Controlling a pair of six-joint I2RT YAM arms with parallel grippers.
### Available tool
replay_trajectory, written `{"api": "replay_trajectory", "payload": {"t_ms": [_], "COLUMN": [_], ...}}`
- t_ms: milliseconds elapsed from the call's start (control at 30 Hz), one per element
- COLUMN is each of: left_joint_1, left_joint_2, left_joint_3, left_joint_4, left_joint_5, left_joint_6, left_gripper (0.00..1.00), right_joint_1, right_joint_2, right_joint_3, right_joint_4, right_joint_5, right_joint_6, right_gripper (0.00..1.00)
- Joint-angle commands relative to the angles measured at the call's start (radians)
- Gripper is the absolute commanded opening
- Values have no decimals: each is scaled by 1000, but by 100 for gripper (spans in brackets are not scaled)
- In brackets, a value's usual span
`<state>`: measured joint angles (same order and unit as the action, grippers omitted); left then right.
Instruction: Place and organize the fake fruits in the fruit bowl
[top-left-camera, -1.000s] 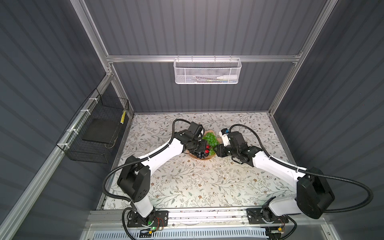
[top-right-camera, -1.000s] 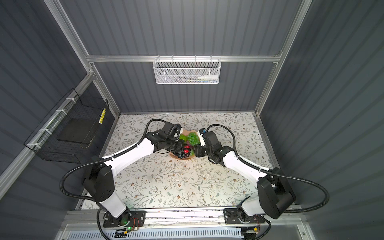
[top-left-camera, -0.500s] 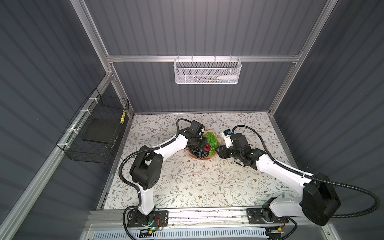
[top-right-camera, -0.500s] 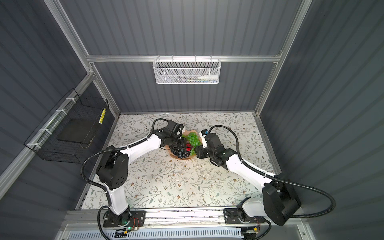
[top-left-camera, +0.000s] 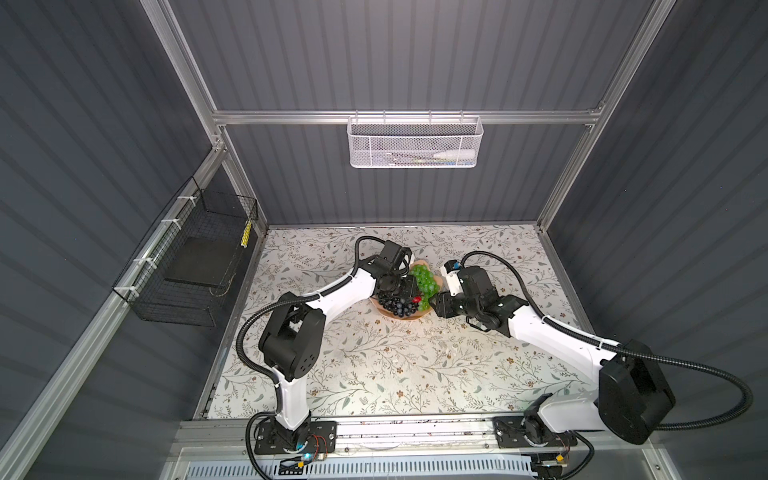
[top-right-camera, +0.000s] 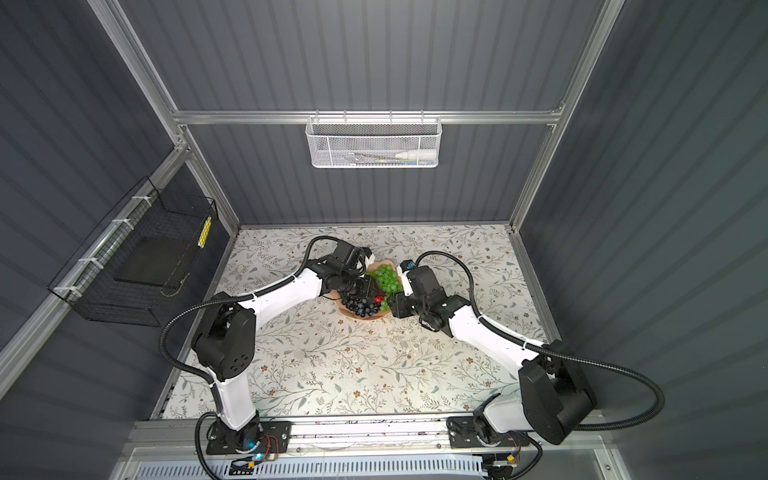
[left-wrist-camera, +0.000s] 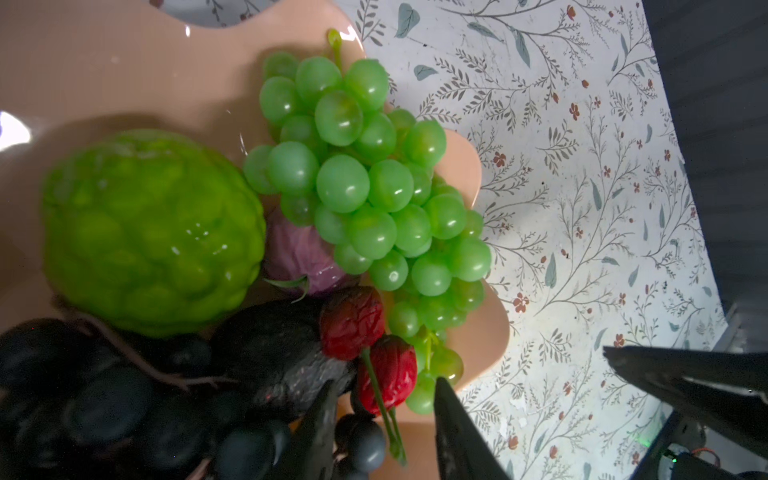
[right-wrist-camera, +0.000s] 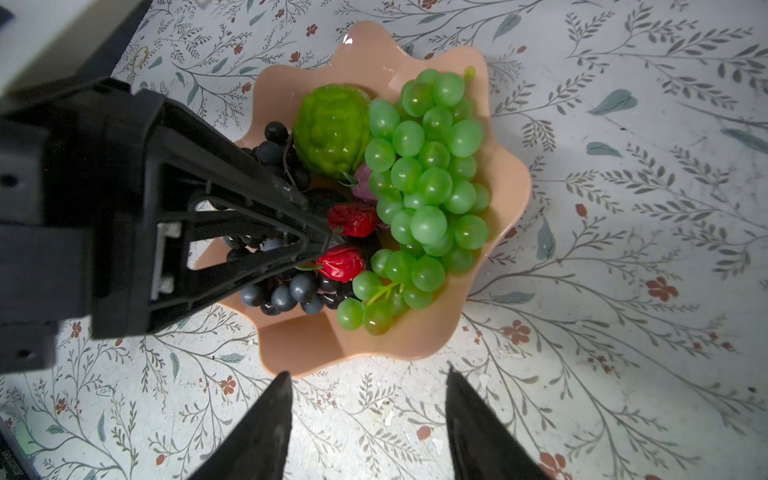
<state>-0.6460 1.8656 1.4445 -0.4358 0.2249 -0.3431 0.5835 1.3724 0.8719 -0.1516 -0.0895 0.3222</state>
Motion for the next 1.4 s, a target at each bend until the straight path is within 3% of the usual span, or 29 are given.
{"api": "replay_trajectory", "payload": {"t_ms": [0,133,233,300,333,467,567,667,733,800,867,967,1067,1233,1367], "left_joint_1": [0,1,7,28,43,144,225,345,435,477,491,522,534,534,535], "left_joint_2": [-114,-243,-390,-478,-507,-592,-627,-658,-654,-650,-625,-537,-454,-324,-198], "left_joint_3": [-2,-58,-152,-219,-246,-360,-446,-552,-623,-746,-835,-910,-1000,-1038,-1061], "left_joint_4": [-40,-97,-104,-99,-99,-55,34,211,349,555,694,841,1083,1304,1479], "left_joint_5": [-42,-141,-287,-366,-392,-459,-533,-529,-487,-512,-566,-662,-666,-609,-592], "left_joint_6": [18,20,8,1,-5,-35,28,110,164,262,322,323,343,346,339], "left_gripper": [44,57,86,99,100,100,100,100,100,100,100,100,100,100,100], "right_joint_1": [2,2,0,-6,-15,-74,-137,-229,-341,-435,-486,-561,-572,-583,-597], "right_joint_2": [-45,-97,-131,-143,-145,-172,-278,-397,-425,-408,-394,-367,-295,-116,-40], "right_joint_3": [6,-12,-8,6,17,102,49,-143,-229,-240,-282,-391,-513,-636,-610], "right_joint_4": [-33,-48,-79,-102,-118,-205,-93,237,359,355,408,573,786,1108,1127], "right_joint_5": [12,47,95,135,151,265,332,196,63,78,166,153,154,170,148], "right_joint_6": [-9,-12,-40,-66,-84,-160,-243,-412,-389,-353,-351,-260,-272,-306,-306], "right_gripper": [60,64,72,84,98,99,99,99,99,99,99,99,99,99,99]}}
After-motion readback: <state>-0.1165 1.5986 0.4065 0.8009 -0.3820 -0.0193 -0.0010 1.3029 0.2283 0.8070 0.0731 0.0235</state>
